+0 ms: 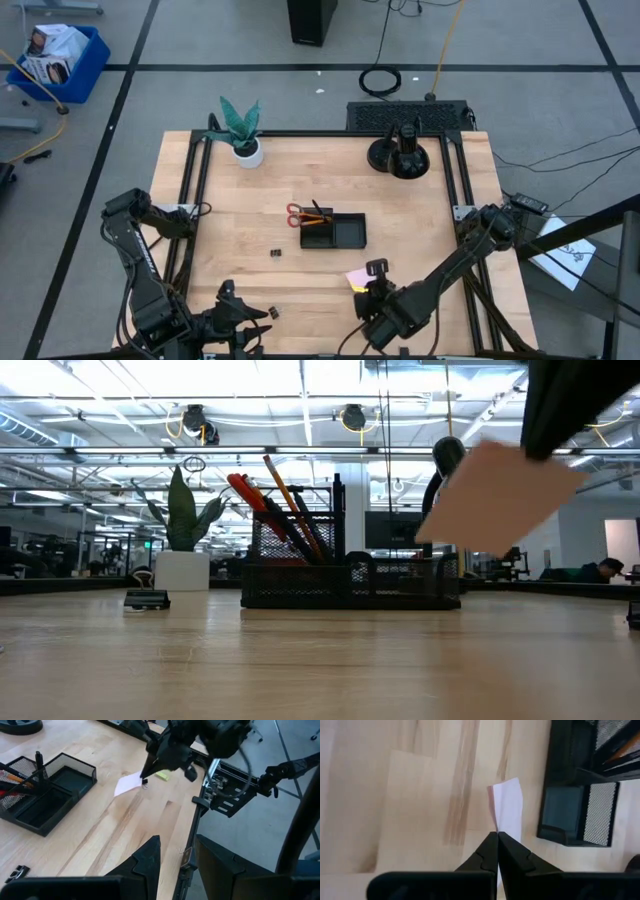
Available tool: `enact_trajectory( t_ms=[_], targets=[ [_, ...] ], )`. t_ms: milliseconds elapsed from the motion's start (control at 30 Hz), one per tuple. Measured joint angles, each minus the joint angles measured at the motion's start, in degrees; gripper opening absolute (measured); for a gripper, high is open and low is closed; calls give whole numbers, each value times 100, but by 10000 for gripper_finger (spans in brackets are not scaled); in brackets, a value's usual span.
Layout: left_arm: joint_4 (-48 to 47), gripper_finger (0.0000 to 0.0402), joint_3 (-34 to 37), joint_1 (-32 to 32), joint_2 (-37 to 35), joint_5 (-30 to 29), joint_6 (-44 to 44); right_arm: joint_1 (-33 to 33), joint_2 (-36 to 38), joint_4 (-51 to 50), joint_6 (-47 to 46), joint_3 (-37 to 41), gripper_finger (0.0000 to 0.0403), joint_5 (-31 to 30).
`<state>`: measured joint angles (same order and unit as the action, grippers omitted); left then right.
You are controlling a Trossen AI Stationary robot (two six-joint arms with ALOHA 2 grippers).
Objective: Pick and place office supplies into organizer
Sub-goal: Put the pink sticky notes into the desk organizer
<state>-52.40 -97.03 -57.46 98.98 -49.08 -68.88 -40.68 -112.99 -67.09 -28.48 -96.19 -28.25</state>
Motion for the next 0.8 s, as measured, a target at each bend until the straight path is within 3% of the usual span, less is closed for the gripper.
enact_trajectory(
  t_ms=[567, 800],
  targets=[
    [-2, 124, 0, 0, 2, -2, -35, -57, 2, -2186, -493, -1742, 0, -60],
    [-4, 124, 0, -1, 1, -2, -39, 142, 9, -2294, -209, -1921, 0, -636]
  ],
)
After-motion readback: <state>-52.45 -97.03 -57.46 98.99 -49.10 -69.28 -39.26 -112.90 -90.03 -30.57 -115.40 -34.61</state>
